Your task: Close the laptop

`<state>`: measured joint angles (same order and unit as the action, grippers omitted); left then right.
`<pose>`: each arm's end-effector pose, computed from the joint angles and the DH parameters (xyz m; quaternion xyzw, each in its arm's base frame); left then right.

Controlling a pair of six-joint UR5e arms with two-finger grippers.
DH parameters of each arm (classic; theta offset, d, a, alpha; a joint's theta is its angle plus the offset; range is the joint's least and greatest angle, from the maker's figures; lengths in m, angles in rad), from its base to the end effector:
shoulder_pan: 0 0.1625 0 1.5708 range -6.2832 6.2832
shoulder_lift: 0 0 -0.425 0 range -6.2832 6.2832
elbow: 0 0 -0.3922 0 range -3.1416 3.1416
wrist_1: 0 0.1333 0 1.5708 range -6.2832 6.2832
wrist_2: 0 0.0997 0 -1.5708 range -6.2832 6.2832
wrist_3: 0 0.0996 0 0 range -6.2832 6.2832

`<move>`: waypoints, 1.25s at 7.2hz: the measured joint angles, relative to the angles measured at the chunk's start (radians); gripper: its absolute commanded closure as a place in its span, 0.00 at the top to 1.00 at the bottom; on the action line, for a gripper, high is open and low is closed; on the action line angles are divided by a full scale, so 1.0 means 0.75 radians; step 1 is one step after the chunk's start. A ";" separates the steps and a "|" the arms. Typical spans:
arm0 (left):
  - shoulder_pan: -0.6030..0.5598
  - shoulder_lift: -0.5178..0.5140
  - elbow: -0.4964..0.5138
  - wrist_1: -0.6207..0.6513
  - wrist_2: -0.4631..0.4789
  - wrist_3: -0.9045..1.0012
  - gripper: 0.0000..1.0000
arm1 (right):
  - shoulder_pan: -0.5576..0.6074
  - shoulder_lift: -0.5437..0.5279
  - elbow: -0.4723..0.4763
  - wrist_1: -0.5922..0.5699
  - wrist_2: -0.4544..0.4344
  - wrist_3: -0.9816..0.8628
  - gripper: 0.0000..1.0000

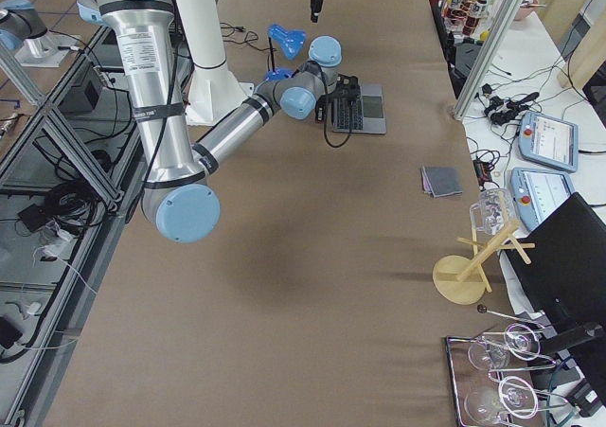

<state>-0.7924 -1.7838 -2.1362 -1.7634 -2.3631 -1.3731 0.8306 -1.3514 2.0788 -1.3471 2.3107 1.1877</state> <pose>0.2948 -0.3878 0.2597 -0.0958 0.5410 -0.0669 0.8329 -0.2905 -0.4162 0.2781 -0.0206 -0.5340 0.0225 0.8450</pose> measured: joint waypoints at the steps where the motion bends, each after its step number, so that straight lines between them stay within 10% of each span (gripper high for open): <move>1: 0.067 -0.054 0.019 0.004 0.040 -0.059 0.00 | -0.069 0.042 -0.006 0.000 -0.032 0.065 0.00; 9: 0.139 -0.288 0.222 0.008 0.140 -0.117 0.00 | -0.149 0.331 -0.191 -0.007 -0.115 0.233 0.00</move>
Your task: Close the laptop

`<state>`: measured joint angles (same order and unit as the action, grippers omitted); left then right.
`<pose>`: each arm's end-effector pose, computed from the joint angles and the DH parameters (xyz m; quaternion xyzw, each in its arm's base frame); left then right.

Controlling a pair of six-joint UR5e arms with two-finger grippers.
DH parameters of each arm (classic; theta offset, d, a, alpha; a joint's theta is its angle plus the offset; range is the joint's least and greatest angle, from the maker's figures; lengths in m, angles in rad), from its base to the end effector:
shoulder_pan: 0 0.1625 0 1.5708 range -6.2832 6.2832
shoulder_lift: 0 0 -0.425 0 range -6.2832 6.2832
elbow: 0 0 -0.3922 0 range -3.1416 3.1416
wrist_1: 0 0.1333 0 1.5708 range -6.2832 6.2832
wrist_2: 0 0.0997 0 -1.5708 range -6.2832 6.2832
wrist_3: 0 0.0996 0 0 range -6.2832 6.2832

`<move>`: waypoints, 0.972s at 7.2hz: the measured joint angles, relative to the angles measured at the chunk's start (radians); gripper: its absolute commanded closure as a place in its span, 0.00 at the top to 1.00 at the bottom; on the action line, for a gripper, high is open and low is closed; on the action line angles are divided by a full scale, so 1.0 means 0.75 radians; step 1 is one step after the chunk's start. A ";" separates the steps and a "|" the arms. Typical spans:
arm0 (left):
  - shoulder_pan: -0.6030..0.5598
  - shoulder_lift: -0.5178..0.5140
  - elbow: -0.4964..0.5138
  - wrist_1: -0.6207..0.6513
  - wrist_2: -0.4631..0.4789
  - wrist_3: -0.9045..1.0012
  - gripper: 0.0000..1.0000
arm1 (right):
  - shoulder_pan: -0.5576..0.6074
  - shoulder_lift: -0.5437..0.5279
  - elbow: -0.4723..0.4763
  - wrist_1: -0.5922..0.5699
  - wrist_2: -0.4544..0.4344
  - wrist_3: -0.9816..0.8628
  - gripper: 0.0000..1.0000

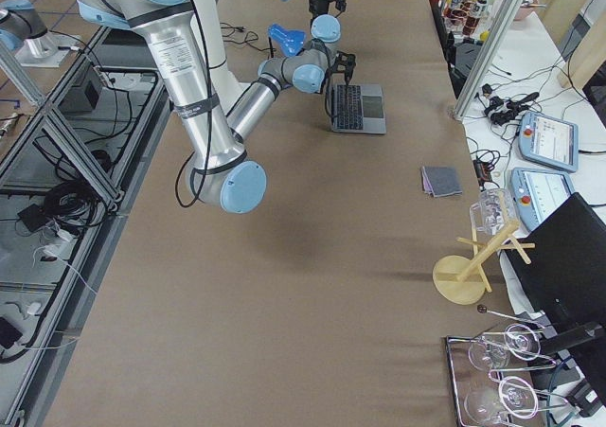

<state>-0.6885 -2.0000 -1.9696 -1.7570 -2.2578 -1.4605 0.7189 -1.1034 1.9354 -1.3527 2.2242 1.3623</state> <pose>0.3880 -0.4101 0.2161 -0.0934 0.5358 -0.0779 0.8356 -0.3839 -0.4326 0.2048 -0.0360 -0.5488 0.0512 0.8336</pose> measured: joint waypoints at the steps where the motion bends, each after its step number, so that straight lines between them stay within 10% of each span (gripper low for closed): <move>1: 0.000 -0.025 0.018 0.000 0.018 0.001 0.00 | 0.015 0.024 -0.038 0.001 -0.003 0.012 0.00; 7: -0.036 -0.167 0.214 -0.017 0.158 0.117 0.00 | 0.110 0.227 -0.333 0.005 0.000 0.013 0.00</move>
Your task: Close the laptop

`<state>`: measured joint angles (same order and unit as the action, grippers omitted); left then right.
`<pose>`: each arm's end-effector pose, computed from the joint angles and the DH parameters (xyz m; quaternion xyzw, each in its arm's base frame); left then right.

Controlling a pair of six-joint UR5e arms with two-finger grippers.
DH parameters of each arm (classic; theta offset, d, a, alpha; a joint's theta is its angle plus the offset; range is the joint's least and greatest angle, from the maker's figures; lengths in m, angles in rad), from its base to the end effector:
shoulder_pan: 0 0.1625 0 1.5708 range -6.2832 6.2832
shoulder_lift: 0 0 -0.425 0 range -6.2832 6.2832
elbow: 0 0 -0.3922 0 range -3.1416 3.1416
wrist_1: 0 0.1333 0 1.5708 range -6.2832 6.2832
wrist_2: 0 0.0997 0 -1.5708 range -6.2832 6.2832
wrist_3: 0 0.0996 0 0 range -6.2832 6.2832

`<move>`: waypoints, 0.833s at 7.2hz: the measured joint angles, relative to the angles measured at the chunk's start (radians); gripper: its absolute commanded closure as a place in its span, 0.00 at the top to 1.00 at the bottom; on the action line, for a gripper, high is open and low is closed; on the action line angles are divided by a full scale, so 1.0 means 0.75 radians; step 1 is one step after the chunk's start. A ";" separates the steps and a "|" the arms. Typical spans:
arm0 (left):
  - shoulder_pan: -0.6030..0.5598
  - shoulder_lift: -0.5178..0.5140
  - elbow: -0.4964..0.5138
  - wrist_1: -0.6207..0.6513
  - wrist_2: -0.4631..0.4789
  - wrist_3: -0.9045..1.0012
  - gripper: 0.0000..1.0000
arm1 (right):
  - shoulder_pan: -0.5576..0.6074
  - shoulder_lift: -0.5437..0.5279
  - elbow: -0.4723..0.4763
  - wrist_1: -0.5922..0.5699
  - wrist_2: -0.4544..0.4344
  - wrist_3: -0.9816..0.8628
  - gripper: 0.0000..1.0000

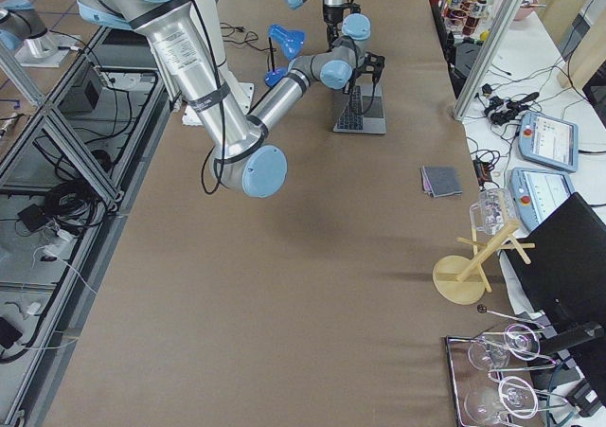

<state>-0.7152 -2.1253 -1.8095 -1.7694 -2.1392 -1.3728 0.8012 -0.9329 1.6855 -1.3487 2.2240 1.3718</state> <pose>0.4186 -0.4692 0.2068 -0.0200 0.5187 -0.0869 0.8503 -0.4075 -0.5252 0.1977 -0.0361 -0.5251 0.1047 0.8438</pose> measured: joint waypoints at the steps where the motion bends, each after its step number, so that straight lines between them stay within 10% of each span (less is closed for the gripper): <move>1: -0.018 -0.045 0.072 -0.027 0.029 0.019 0.00 | 0.014 0.055 -0.085 0.004 0.000 -0.006 0.00; 6: -0.062 -0.245 0.593 -0.359 0.197 0.073 0.00 | 0.055 0.272 -0.596 0.214 -0.005 -0.066 0.00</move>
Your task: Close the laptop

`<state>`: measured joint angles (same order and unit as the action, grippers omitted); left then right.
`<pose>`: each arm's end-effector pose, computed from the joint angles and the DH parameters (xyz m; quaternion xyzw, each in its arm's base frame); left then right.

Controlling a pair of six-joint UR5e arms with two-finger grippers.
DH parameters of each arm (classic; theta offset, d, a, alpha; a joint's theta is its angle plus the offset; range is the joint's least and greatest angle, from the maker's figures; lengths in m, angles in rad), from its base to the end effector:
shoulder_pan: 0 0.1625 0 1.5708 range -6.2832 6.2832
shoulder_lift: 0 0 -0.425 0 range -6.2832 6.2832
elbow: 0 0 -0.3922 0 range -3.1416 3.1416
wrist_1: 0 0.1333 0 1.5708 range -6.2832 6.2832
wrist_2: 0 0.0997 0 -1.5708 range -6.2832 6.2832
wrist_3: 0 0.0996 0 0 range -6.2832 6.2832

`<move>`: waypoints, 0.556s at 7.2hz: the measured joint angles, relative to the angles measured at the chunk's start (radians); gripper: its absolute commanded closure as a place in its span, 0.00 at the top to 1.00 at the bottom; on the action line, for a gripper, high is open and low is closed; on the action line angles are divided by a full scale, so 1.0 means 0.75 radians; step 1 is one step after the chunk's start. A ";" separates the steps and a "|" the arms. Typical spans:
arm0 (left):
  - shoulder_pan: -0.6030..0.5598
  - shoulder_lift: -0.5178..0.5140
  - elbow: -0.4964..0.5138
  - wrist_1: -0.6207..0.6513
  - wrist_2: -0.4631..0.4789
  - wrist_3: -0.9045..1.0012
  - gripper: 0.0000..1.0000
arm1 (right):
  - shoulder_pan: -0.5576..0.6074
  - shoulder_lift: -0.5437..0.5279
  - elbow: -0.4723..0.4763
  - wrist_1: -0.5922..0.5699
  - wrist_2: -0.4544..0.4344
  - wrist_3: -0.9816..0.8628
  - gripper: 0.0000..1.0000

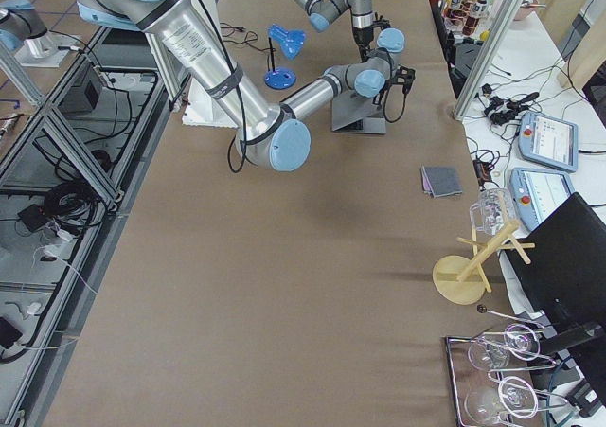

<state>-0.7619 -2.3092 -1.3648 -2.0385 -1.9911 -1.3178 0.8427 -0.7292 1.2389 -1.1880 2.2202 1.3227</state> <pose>0.4818 -0.5878 0.2429 0.0679 0.4988 -0.1192 0.8558 -0.4669 -0.6335 0.2265 -0.0338 -0.4990 0.1188 0.8578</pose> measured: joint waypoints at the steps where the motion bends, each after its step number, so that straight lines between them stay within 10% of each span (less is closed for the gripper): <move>1: 0.001 -0.025 0.103 -0.069 0.036 0.007 0.00 | 0.000 0.038 -0.087 0.007 0.000 -0.021 0.00; 4: 0.021 -0.091 0.288 -0.128 0.096 0.019 0.00 | -0.031 0.081 -0.292 0.110 -0.019 -0.025 0.00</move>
<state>-0.7460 -2.3775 -1.1488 -2.1347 -1.9188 -1.3032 0.8192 -0.6684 1.0198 -1.1056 2.2060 1.3039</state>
